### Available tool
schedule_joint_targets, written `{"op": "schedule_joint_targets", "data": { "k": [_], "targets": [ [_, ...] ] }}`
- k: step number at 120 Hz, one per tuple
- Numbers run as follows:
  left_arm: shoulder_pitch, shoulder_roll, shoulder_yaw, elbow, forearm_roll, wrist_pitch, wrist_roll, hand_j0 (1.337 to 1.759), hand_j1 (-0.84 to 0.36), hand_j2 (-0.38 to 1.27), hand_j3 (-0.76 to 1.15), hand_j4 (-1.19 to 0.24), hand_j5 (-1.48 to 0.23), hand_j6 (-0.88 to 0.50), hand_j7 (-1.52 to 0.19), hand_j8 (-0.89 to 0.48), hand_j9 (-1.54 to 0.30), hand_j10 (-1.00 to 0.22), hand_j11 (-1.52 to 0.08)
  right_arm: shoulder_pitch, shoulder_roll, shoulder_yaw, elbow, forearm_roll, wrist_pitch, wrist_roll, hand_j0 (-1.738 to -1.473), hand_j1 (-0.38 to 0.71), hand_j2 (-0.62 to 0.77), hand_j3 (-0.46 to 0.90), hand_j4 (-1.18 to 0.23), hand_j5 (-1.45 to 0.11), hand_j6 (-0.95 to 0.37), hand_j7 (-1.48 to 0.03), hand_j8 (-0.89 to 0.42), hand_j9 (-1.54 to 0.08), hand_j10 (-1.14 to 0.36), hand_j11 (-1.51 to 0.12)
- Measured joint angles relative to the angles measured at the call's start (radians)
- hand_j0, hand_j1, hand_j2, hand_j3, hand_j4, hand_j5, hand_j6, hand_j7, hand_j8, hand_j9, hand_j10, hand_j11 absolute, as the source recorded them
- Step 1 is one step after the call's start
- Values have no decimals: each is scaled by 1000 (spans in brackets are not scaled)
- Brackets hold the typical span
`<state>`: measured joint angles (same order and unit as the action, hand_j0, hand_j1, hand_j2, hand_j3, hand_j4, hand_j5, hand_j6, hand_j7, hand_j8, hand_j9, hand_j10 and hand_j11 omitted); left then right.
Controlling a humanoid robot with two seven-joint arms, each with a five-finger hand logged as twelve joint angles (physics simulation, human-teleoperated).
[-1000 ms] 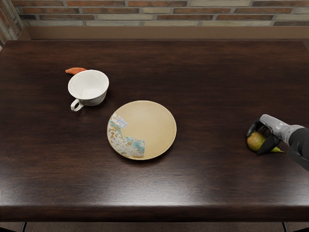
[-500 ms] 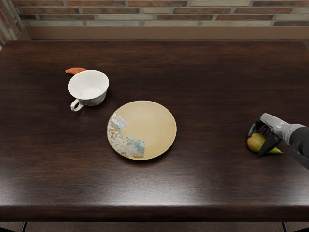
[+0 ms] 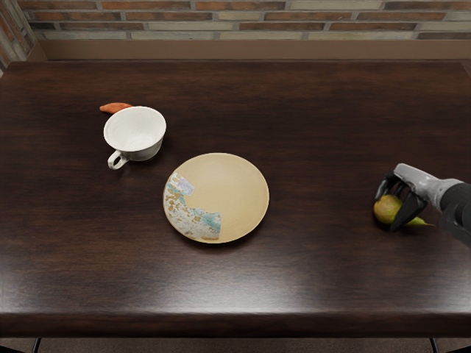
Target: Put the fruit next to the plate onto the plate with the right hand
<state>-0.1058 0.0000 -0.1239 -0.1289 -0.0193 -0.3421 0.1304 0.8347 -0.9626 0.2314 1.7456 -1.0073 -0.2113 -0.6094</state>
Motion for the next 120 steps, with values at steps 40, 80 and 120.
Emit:
{"op": "schedule_joint_targets", "data": {
  "k": [40,80,120],
  "targets": [
    [0,0,-1,-1,-3,0,0,1658,348,0,0,-1,-1,-1,-1,-1,-1,-1,-1,48,7,72,0,66,93,0,-1652,123,197,1,-743,-1050,-483,-1005,-467,-1075,-646,-1079],
    [0,0,2,-2,-2,0,0,1658,348,0,0,-1,-1,-1,-1,-1,-1,-1,-1,184,45,75,0,191,176,-1,-1653,151,234,1,-718,-1057,-451,-1006,-442,-1074,-606,-1075],
    [0,0,2,-2,1,0,0,1658,348,0,0,-1,-1,-1,-1,-1,-1,-1,-1,289,119,74,0,291,199,-1,-1655,202,300,1,-710,-1065,-421,-1006,-409,-1078,-569,-1079]
  ]
}}
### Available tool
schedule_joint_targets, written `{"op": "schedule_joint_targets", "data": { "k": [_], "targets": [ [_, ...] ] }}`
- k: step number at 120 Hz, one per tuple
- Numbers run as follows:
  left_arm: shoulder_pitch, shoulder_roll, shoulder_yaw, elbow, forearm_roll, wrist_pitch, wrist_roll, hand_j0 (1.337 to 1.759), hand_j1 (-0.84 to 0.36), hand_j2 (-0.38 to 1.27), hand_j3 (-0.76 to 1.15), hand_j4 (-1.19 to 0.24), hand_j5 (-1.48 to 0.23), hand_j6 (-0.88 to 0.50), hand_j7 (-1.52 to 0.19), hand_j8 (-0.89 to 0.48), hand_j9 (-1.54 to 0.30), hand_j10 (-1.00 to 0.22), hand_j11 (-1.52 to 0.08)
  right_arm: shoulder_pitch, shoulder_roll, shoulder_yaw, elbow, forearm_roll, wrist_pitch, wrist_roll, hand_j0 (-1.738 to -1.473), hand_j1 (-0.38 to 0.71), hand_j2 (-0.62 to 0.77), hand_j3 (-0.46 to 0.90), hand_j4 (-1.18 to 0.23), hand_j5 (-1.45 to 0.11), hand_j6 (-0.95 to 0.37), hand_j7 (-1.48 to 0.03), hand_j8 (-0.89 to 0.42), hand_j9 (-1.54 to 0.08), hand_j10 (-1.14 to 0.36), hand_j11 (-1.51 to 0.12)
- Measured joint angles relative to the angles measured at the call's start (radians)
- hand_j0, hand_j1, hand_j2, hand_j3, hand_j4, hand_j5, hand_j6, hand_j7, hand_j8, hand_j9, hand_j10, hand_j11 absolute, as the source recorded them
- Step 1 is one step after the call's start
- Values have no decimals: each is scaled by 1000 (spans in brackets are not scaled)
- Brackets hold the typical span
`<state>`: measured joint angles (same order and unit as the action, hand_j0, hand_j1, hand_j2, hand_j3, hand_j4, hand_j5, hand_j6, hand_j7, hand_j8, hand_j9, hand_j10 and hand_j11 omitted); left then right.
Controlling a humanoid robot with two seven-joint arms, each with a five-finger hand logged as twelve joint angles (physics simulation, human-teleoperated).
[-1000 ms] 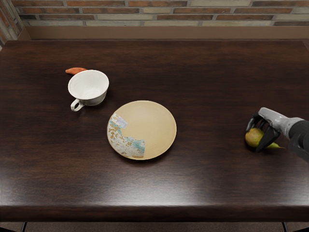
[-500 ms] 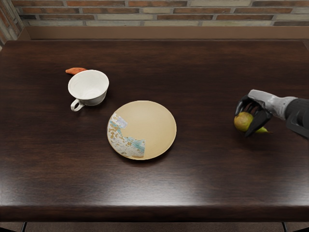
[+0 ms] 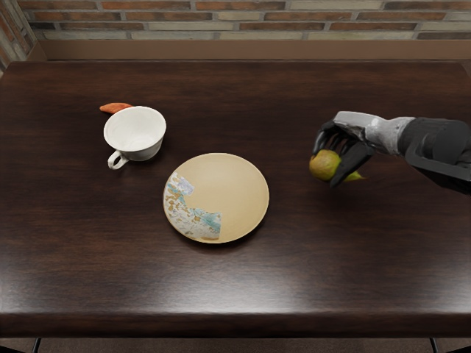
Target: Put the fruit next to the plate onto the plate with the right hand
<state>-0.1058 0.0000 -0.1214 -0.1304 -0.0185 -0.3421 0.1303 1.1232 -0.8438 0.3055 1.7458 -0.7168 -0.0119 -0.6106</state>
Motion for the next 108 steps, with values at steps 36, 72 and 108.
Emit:
{"op": "schedule_joint_targets", "data": {
  "k": [36,72,108],
  "targets": [
    [0,0,0,0,0,0,0,1658,348,0,0,-1,-1,-1,-1,-1,-1,-1,-1,62,112,-4,-44,49,2,0,-1656,209,333,1,-719,-1069,-428,-1006,-416,-1076,-577,-1073],
    [0,0,0,0,0,0,0,1658,348,0,0,-1,-1,-1,-1,-1,-1,-1,-1,112,258,-15,-119,83,1,0,-1656,213,339,1,-720,-1070,-430,-1006,-409,-1077,-570,-1070],
    [0,0,0,0,0,0,0,1658,348,0,0,-1,-1,-1,-1,-1,-1,-1,-1,134,370,-17,-173,103,3,0,-1656,199,322,1,-735,-1061,-430,-1006,-422,-1079,-582,-1078]
  ]
}}
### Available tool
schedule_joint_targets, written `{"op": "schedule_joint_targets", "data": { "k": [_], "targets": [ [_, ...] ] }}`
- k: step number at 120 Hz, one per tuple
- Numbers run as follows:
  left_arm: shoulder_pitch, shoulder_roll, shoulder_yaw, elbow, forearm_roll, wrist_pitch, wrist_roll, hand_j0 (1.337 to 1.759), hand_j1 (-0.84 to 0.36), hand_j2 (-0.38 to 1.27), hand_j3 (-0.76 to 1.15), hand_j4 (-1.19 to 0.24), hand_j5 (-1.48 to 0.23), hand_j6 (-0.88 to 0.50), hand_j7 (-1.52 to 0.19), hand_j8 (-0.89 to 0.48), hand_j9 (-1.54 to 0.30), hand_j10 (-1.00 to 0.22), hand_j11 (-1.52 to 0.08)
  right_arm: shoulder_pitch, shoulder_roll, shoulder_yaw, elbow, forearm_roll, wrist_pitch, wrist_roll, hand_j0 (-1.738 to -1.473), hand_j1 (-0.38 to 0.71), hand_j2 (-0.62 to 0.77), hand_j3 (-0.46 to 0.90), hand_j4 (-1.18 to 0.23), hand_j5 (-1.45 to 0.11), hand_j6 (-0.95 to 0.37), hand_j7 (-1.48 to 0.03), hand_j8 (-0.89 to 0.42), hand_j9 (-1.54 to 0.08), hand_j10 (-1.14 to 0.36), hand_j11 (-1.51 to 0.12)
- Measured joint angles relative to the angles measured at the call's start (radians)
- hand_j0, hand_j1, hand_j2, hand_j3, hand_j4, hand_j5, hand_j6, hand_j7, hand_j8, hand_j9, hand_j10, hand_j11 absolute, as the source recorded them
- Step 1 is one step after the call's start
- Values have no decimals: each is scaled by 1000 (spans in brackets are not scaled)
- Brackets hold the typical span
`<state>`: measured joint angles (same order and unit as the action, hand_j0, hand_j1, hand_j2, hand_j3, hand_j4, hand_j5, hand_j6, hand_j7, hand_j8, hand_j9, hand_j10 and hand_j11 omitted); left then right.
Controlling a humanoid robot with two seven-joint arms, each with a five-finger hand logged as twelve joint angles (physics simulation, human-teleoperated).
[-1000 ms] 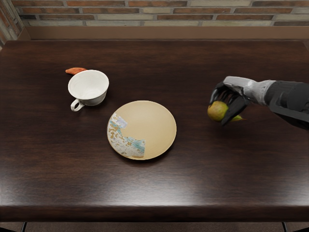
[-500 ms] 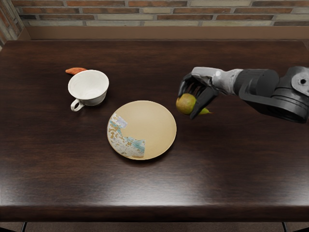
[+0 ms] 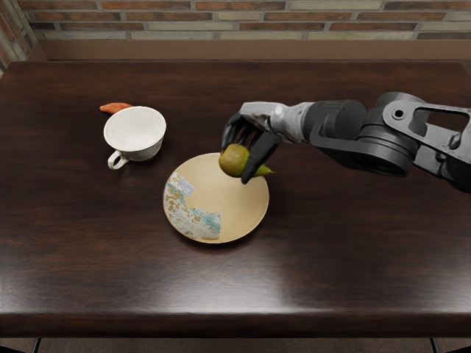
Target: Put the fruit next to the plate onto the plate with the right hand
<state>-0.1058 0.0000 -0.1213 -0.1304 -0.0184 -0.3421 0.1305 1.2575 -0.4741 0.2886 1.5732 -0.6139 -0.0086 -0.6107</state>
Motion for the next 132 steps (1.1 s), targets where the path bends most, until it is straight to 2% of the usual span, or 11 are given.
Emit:
{"op": "schedule_joint_targets", "data": {
  "k": [25,49,73,76,87,99,114,132],
  "targets": [
    [0,0,0,0,0,0,0,1658,348,0,0,-1,-1,-1,-1,-1,-1,-1,-1,7,61,0,-21,13,0,0,-1656,189,303,2,-740,-1057,-433,-1007,-424,-1080,-583,-1081],
    [0,0,0,0,0,0,0,1658,348,0,0,-1,-1,-1,-1,-1,-1,-1,-1,8,146,-9,-101,13,1,0,-1656,185,281,2,-729,-1057,-428,-1006,-417,-1082,-577,-1085],
    [0,0,0,0,0,0,0,1658,348,0,0,-1,-1,-1,-1,-1,-1,-1,-1,-2,174,-27,-131,9,-2,0,-1656,186,280,2,-726,-1057,-425,-1006,-416,-1082,-575,-1087],
    [0,0,0,0,0,0,0,1658,348,0,0,-1,-1,-1,-1,-1,-1,-1,-1,-1,175,-29,-132,9,-2,0,-1656,178,254,0,-720,-1013,-419,-964,-416,-1036,-560,-1041],
    [0,0,0,0,0,0,0,1658,348,0,0,-1,-1,-1,-1,-1,-1,-1,-1,3,177,-38,-133,10,-3,0,-1657,-5,161,0,-467,-656,-275,-624,-272,-671,-364,-673],
    [0,0,0,0,0,0,0,1658,348,0,0,-1,-1,-1,-1,-1,-1,-1,-1,7,176,-42,-133,13,-2,0,-1657,-138,99,0,-286,-402,-169,-383,-167,-411,-223,-413],
    [0,0,0,0,0,0,0,1658,348,0,0,-1,-1,-1,-1,-1,-1,-1,-1,11,166,-44,-123,14,13,0,-1658,-235,54,0,-156,-218,-92,-207,-91,-223,-121,-224],
    [0,0,0,0,0,0,0,1658,348,0,0,-1,-1,-1,-1,-1,-1,-1,-1,9,108,-24,-65,45,26,0,-1658,-295,26,0,-75,-105,-45,-99,-44,-107,-59,-107]
  ]
}}
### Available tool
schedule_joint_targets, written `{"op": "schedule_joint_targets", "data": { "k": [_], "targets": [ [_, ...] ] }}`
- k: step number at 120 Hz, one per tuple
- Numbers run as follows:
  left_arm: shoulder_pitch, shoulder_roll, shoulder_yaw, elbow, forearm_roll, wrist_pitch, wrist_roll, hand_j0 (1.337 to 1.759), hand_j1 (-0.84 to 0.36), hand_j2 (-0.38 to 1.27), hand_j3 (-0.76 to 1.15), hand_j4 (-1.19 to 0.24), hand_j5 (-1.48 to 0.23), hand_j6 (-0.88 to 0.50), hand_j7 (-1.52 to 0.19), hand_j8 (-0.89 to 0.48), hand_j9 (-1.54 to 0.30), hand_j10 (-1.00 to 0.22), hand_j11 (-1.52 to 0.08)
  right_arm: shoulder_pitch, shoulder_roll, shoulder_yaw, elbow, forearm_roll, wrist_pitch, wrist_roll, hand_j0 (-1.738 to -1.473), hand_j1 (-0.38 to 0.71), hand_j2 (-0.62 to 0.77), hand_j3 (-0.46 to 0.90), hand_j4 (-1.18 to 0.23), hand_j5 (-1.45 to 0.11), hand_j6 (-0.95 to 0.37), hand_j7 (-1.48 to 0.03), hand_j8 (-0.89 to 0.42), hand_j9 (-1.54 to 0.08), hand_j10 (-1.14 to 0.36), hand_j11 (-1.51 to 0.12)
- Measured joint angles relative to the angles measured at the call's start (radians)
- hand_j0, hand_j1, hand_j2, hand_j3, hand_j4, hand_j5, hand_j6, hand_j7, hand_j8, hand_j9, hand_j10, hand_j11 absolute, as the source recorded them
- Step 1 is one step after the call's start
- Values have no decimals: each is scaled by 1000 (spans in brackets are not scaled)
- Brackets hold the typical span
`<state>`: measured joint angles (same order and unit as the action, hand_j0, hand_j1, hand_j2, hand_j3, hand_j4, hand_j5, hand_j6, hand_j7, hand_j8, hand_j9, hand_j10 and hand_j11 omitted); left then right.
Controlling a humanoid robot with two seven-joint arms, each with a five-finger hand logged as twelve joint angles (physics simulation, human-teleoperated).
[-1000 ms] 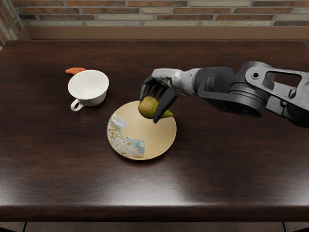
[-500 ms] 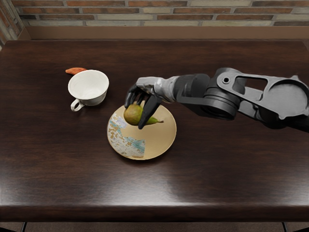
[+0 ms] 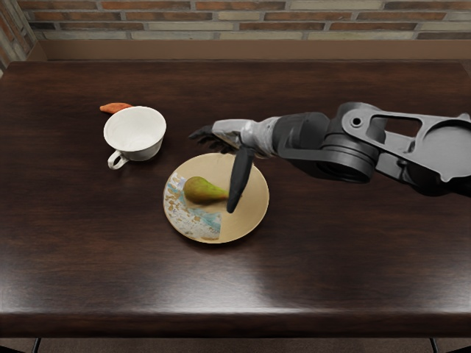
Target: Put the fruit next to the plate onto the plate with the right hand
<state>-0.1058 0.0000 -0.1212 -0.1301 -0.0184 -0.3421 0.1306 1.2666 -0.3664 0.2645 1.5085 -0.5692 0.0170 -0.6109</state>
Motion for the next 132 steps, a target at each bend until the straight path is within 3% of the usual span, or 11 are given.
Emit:
{"op": "schedule_joint_targets", "data": {
  "k": [23,50,73,103,132],
  "targets": [
    [0,0,0,0,0,0,0,1658,348,0,0,-1,-1,-1,-1,-1,-1,-1,-1,-32,-118,76,78,153,92,0,-1658,-328,10,0,-30,-41,-18,-39,-18,-42,-23,-42],
    [0,0,0,0,0,0,0,1658,348,0,0,-1,-1,-1,-1,-1,-1,-1,-1,-263,-233,346,130,361,480,0,-1658,-342,4,0,-10,-14,-7,-13,-6,-14,-8,-14],
    [60,0,0,-14,-3,1,0,1658,348,0,0,-1,-1,-1,-1,-1,-1,-1,-1,-323,-330,438,132,499,576,0,-1658,-347,2,0,-4,-5,-3,-5,-3,-5,-3,-5],
    [60,0,0,-17,-4,3,0,1658,348,0,0,-1,-1,-1,-1,-1,-1,-1,-1,-388,-456,466,106,617,592,0,-1658,-349,1,0,-1,-2,-1,-1,-1,-2,-1,-2],
    [60,0,0,-18,-3,3,0,1658,348,0,0,-1,-1,-1,-1,-1,-1,-1,-1,-460,-610,467,-14,682,594,0,-1658,-349,0,0,0,0,0,0,0,0,0,0]
  ]
}}
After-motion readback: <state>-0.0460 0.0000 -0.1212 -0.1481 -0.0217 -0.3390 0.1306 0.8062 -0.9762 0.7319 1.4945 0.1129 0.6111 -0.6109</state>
